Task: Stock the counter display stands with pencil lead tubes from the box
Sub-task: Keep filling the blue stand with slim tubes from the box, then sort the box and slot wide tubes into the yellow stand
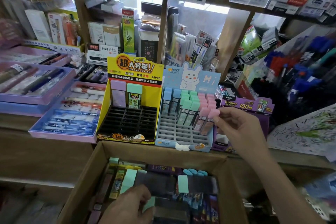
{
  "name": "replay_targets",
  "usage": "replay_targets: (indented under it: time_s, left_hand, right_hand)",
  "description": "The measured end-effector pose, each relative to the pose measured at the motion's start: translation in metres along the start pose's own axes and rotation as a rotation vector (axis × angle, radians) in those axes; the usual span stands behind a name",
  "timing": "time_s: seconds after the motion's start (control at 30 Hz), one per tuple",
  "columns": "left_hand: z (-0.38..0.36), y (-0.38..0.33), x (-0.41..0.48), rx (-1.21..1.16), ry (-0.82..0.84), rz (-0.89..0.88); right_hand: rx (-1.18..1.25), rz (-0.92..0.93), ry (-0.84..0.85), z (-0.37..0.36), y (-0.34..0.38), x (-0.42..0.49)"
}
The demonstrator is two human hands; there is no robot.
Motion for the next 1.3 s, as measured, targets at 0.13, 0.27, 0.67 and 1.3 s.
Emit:
replay_targets:
  time_s: [0.13, 0.27, 0.67, 1.3]
  left_hand:
    - [0.001, 0.001, -0.001, -0.006, 0.003, 0.001]
    - [0.0, 0.001, -0.001, 0.003, 0.006, 0.007]
    - [-0.006, 0.009, 0.003, 0.022, 0.063, 0.063]
    - [0.014, 0.059, -0.023, 0.112, 0.103, 0.108]
  right_hand:
    - [-0.015, 0.008, 0.022, -0.007, 0.002, 0.001]
    - [-0.014, 0.005, 0.026, -0.016, 0.005, 0.002]
    - [-0.157, -0.078, -0.017, -0.019, -0.007, 0.004]
    - [-0.096, -0.233, 0.537, -0.117, 0.009, -0.155]
Point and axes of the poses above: each hand's wrist, its own x-axis towards the middle knuckle, its own z-axis out of the back of the hand, y = z × x, the point moved 9 cm from there along x, towards the middle knuckle, and after that the axes turned 4 degrees about -y, right-handed, at the moved point
